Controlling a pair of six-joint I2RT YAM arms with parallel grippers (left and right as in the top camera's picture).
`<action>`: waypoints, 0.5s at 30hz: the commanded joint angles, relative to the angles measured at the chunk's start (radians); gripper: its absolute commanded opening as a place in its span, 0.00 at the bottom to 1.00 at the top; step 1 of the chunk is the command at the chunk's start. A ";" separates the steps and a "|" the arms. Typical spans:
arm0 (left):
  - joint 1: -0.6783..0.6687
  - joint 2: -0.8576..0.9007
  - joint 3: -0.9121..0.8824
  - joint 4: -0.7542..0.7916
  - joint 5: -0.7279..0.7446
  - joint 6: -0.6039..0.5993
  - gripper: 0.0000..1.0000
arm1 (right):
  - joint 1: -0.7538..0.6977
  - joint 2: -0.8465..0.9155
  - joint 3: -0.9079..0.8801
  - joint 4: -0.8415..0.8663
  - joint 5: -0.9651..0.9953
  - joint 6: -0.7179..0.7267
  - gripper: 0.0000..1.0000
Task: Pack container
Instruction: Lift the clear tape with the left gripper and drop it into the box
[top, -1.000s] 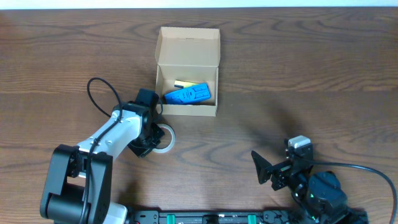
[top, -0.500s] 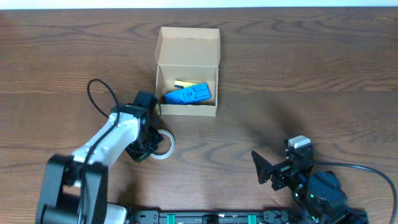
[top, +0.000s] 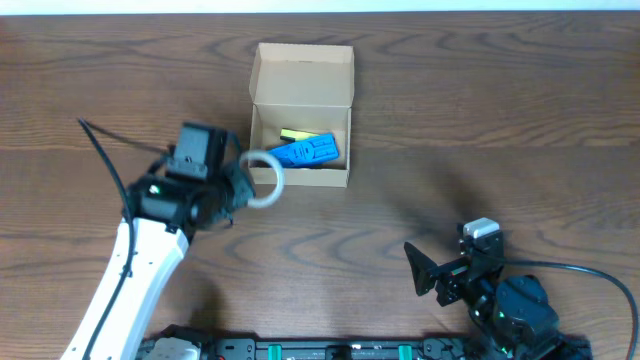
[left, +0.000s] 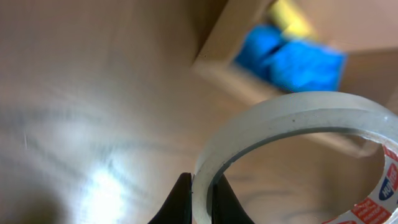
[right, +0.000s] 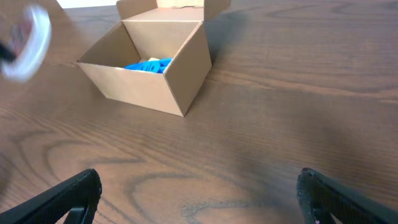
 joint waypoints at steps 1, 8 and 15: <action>0.001 0.070 0.131 0.000 -0.083 0.109 0.06 | -0.007 -0.005 -0.003 0.000 0.007 0.010 0.99; 0.001 0.332 0.388 -0.002 -0.098 0.270 0.06 | -0.007 -0.005 -0.003 0.000 0.007 0.010 0.99; 0.000 0.558 0.536 -0.037 -0.023 0.440 0.05 | -0.007 -0.005 -0.003 0.000 0.007 0.010 0.99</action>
